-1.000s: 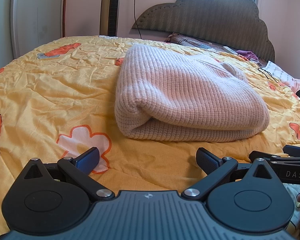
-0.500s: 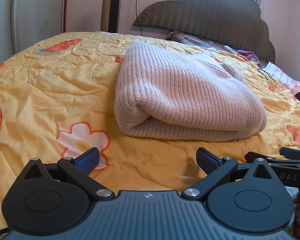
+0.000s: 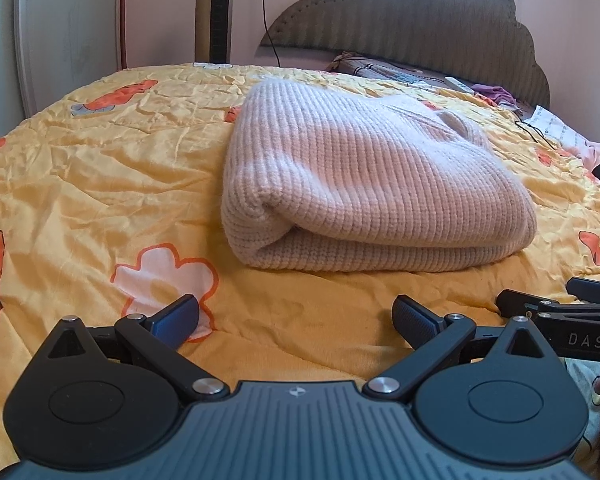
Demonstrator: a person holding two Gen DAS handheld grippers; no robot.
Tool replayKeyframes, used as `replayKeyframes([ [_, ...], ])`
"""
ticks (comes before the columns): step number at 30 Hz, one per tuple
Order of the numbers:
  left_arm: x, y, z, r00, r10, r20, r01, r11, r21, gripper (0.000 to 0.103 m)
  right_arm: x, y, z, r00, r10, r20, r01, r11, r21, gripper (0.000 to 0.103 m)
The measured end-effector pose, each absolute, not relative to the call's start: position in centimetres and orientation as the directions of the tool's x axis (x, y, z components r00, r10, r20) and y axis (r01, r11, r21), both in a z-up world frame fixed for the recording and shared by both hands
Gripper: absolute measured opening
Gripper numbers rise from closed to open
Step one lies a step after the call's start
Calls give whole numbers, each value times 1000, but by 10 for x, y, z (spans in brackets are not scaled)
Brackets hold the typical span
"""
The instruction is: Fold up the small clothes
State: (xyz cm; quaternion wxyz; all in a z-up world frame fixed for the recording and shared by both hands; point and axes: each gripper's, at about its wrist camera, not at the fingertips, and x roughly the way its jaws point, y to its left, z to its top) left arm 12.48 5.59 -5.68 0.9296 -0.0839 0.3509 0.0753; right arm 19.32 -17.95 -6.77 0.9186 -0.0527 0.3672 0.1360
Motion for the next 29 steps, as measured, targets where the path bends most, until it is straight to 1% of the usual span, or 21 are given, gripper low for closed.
replayKeyframes([
  [3,124,64,-52,742,41,-669,-206,964,-169,103,191,-179,-65,697,199,-689,-283,959,-10,103],
  [5,121,67,-44,729,28,-684,-232,950,-207,103,190,-177,-59,690,194,-697,-301,953,-33,103],
  [7,115,68,-33,733,18,-680,-247,939,-241,103,189,-175,-52,686,185,-703,-300,953,-43,103],
  [10,106,61,-16,744,38,-667,-246,944,-220,103,188,-179,-38,643,257,-721,-323,945,49,103],
  [13,102,52,-8,752,37,-658,-218,956,-196,103,184,-175,-30,634,244,-734,-325,945,34,103],
  [17,103,45,-13,751,-17,-660,-159,965,-206,103,179,-173,-26,624,272,-732,-356,933,43,103],
  [19,102,39,-16,760,4,-650,-158,971,-179,103,181,-173,-25,618,287,-732,-354,933,66,103],
  [21,96,35,-17,785,16,-620,-157,972,-174,103,184,-174,-26,615,288,-734,-342,936,81,103],
  [24,97,32,-16,777,-17,-630,-138,971,-197,103,190,-174,-32,609,279,-742,-324,942,88,103],
  [29,97,29,-8,775,-36,-631,-104,977,-184,103,198,-175,-43,587,276,-761,-305,946,107,103],
])
